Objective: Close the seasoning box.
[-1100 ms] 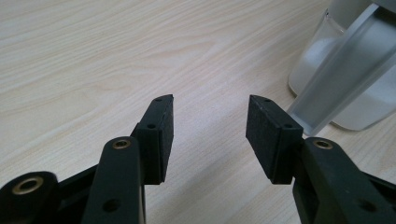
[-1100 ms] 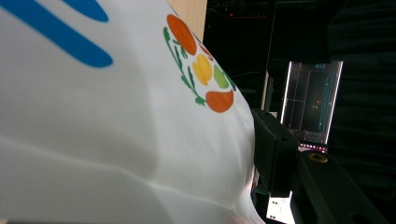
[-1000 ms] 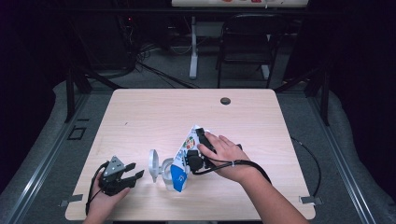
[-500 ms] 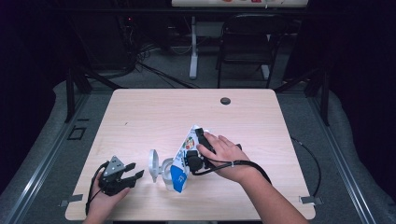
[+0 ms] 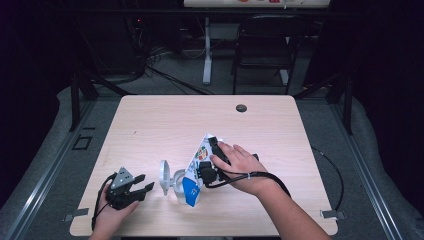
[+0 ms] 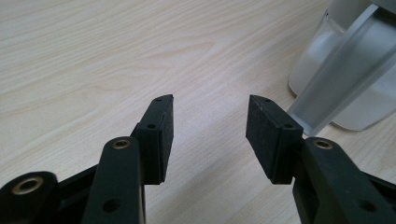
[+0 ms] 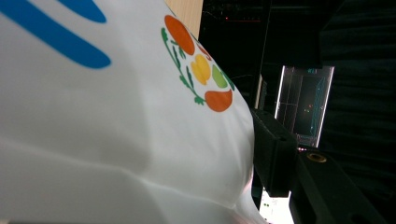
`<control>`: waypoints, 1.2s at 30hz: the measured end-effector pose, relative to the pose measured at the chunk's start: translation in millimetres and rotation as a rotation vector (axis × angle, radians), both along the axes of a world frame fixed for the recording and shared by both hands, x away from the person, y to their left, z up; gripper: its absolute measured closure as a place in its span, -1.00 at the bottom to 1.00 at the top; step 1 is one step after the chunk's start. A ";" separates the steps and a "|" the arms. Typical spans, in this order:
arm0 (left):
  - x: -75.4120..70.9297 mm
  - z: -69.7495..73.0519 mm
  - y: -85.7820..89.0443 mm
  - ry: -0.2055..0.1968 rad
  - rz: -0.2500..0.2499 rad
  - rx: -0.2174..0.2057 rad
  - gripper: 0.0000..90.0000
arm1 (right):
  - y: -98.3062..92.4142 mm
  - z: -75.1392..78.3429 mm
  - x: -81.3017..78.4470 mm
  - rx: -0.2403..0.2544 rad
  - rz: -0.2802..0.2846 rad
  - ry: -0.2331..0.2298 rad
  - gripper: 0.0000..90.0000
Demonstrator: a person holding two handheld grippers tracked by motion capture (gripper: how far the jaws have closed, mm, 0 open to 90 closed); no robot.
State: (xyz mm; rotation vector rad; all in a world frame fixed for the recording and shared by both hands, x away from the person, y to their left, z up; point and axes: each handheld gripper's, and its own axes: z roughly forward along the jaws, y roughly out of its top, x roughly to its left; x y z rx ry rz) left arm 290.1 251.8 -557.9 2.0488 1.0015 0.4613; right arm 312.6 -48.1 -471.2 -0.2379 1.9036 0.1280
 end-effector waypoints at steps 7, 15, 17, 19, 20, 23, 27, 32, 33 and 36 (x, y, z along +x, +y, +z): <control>0.0 0.1 0.2 0.000 0.000 0.000 0.16 | 0.9 0.5 -1.0 -0.007 0.009 -0.008 0.27; 0.5 0.0 0.9 -0.001 0.001 0.003 0.16 | 1.8 3.0 -2.4 -0.026 0.013 -0.017 0.27; 0.5 0.2 1.1 -0.001 0.001 0.005 0.16 | 2.0 3.3 -2.4 -0.028 0.016 -0.018 0.27; 0.4 0.2 1.1 0.000 0.001 0.004 0.16 | 2.6 4.4 -3.0 -0.039 0.009 -0.023 0.27; 0.4 0.2 1.1 -0.001 0.001 0.005 0.16 | 2.4 3.7 -2.5 -0.028 0.016 -0.019 0.27; 0.4 0.2 1.1 -0.001 0.001 0.005 0.16 | 2.8 4.0 -2.6 -0.031 0.019 -0.023 0.27; 0.6 0.1 1.2 0.000 0.000 0.005 0.16 | 2.9 4.3 -2.4 -0.033 0.022 -0.023 0.27; 0.7 -0.1 1.1 0.000 0.001 0.005 0.16 | 3.3 5.5 -3.5 -0.050 0.022 -0.028 0.27; 0.6 -0.1 0.9 0.000 0.003 0.002 0.16 | 3.1 5.1 -3.3 -0.043 0.026 -0.028 0.27; 0.7 -0.2 0.8 0.000 0.001 0.002 0.16 | 3.4 5.7 -3.5 -0.043 0.026 -0.029 0.27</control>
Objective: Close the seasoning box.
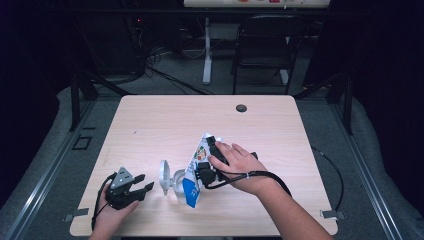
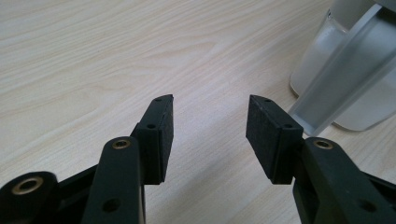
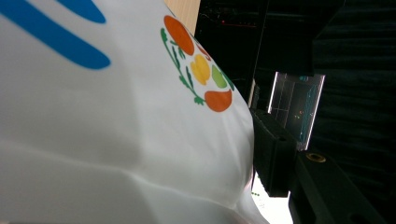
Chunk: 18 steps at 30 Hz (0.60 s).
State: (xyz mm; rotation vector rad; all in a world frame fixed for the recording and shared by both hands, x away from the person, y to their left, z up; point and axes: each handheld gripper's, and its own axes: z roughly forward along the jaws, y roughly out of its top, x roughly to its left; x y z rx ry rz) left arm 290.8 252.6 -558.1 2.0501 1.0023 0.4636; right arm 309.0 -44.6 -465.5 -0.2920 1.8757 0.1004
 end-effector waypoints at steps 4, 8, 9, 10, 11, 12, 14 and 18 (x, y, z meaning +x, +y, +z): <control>0.0 0.4 0.5 0.000 0.001 0.002 0.16 | 0.7 0.3 -0.1 0.000 0.002 -0.001 0.27; 0.0 0.4 0.5 0.000 -0.001 0.003 0.16 | 1.8 1.2 -0.4 -0.012 0.000 -0.005 0.27; 0.0 0.4 0.5 0.000 -0.001 0.003 0.16 | 1.8 0.3 0.0 -0.006 0.003 -0.003 0.27; -0.1 0.3 0.2 0.000 0.000 0.001 0.16 | 1.8 0.0 0.1 -0.005 0.004 -0.003 0.27; -0.1 0.3 0.2 0.000 0.001 0.001 0.16 | 1.9 -0.2 0.2 -0.003 0.006 -0.003 0.27; 0.0 0.1 0.0 0.000 0.000 -0.001 0.16 | 2.1 -0.2 0.2 -0.002 0.007 -0.002 0.27; 0.0 -0.1 -0.4 0.001 0.001 -0.001 0.16 | 2.4 -0.2 0.0 -0.001 0.009 -0.003 0.27; 0.1 -0.3 -0.4 0.002 0.003 -0.003 0.16 | 2.9 1.2 -0.2 -0.003 0.008 -0.007 0.27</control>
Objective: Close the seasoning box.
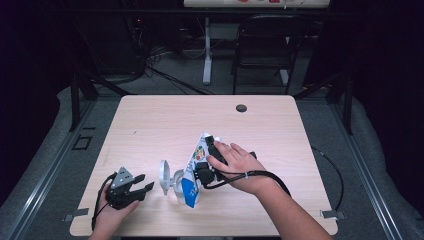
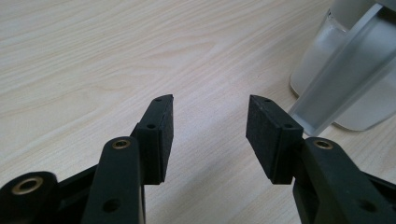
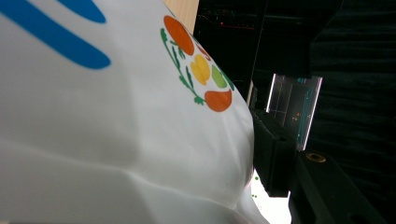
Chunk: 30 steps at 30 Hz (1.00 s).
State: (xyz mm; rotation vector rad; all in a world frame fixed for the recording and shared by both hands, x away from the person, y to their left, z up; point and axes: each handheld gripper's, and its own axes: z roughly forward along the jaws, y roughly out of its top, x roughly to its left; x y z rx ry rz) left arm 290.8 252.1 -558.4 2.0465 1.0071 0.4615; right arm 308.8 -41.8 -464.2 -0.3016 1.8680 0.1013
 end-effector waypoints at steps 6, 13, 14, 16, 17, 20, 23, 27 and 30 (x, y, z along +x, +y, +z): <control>0.0 0.0 0.1 -0.001 0.000 0.000 0.16 | -0.6 0.5 -0.2 -0.002 -0.003 -0.004 0.28; -0.1 0.2 0.1 -0.001 -0.001 0.002 0.16 | -0.6 1.7 -1.5 -0.005 0.002 -0.008 0.28; -0.1 0.1 0.0 0.000 0.000 0.000 0.16 | -0.6 1.8 -1.6 -0.005 0.002 -0.009 0.28; -0.1 -0.1 -0.3 0.001 -0.001 0.000 0.16 | -0.5 2.0 -1.9 -0.005 0.003 -0.010 0.28; -0.1 -0.1 -0.5 0.001 -0.002 0.001 0.16 | -0.7 2.0 -1.9 -0.001 0.006 -0.009 0.28; -0.3 0.0 -0.8 -0.001 -0.004 0.003 0.16 | -1.1 2.6 -2.5 -0.007 0.004 -0.012 0.28; -0.3 0.1 -0.6 0.000 -0.003 0.003 0.16 | -1.7 3.5 -3.2 -0.013 0.001 -0.019 0.28; -0.9 0.8 -1.1 0.006 -0.006 0.013 0.16 | -3.0 4.4 -4.2 -0.020 0.005 -0.031 0.28; -1.1 0.3 -1.7 -0.001 -0.005 0.005 0.15 | -3.6 4.7 -5.2 -0.021 0.002 -0.038 0.28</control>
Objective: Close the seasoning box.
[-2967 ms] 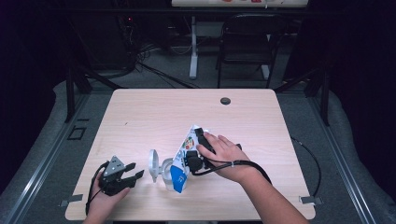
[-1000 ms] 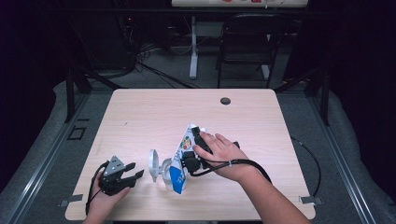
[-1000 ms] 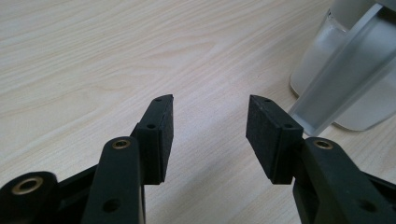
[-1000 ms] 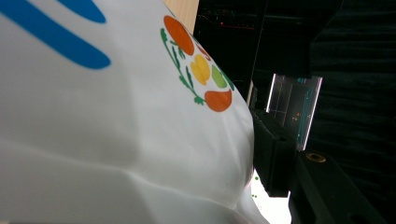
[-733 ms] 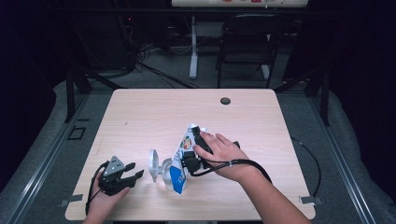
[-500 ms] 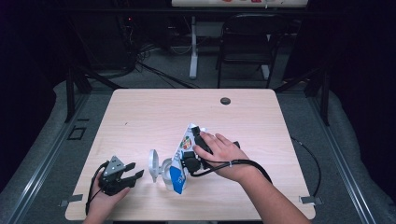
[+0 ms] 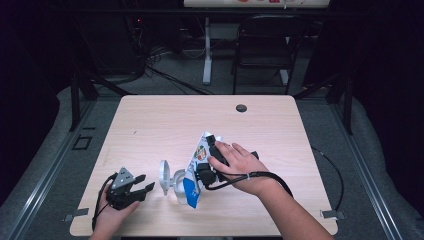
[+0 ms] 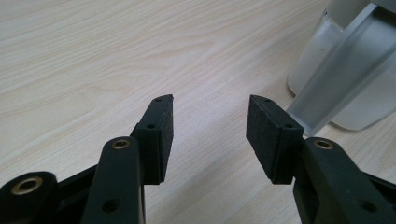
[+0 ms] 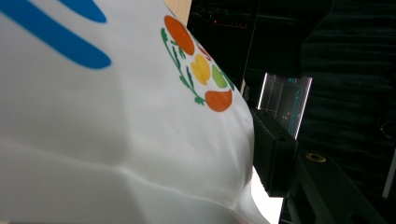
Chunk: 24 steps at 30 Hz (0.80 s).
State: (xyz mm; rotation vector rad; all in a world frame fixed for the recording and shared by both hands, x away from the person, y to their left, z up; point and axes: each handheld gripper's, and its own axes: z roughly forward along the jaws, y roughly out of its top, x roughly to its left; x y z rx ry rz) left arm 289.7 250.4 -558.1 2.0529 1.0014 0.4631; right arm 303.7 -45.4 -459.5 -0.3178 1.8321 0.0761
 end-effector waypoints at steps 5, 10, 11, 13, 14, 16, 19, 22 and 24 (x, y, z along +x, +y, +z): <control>0.3 0.0 0.5 -0.001 0.002 0.001 0.15 | 0.6 -0.2 -0.6 -0.003 -0.002 -0.002 0.28; 0.5 -0.2 0.9 -0.003 0.004 -0.005 0.15 | 1.7 -0.8 -0.2 -0.003 0.003 -0.004 0.28; 0.5 0.0 1.2 -0.001 0.003 -0.004 0.15 | 2.0 -0.7 -0.3 -0.005 0.004 -0.007 0.28; 0.6 0.2 1.5 -0.001 0.003 -0.002 0.15 | 2.7 0.3 -0.6 -0.012 0.001 -0.008 0.28; 0.5 0.2 1.6 -0.001 0.003 -0.003 0.15 | 3.0 0.8 -0.9 -0.016 -0.001 -0.010 0.28; 0.4 0.3 1.5 -0.001 0.003 -0.004 0.15 | 3.1 0.0 -0.1 -0.010 0.011 -0.011 0.28; 0.4 0.3 1.4 -0.002 0.002 -0.004 0.15 | 3.6 -0.3 -0.7 -0.015 0.012 -0.017 0.27; 0.5 0.2 1.4 -0.001 0.002 -0.003 0.15 | 3.7 -0.1 -0.9 -0.017 0.012 -0.018 0.27; 0.5 0.2 1.4 -0.001 0.002 -0.004 0.15 | 3.6 0.0 -0.6 -0.010 0.014 -0.017 0.27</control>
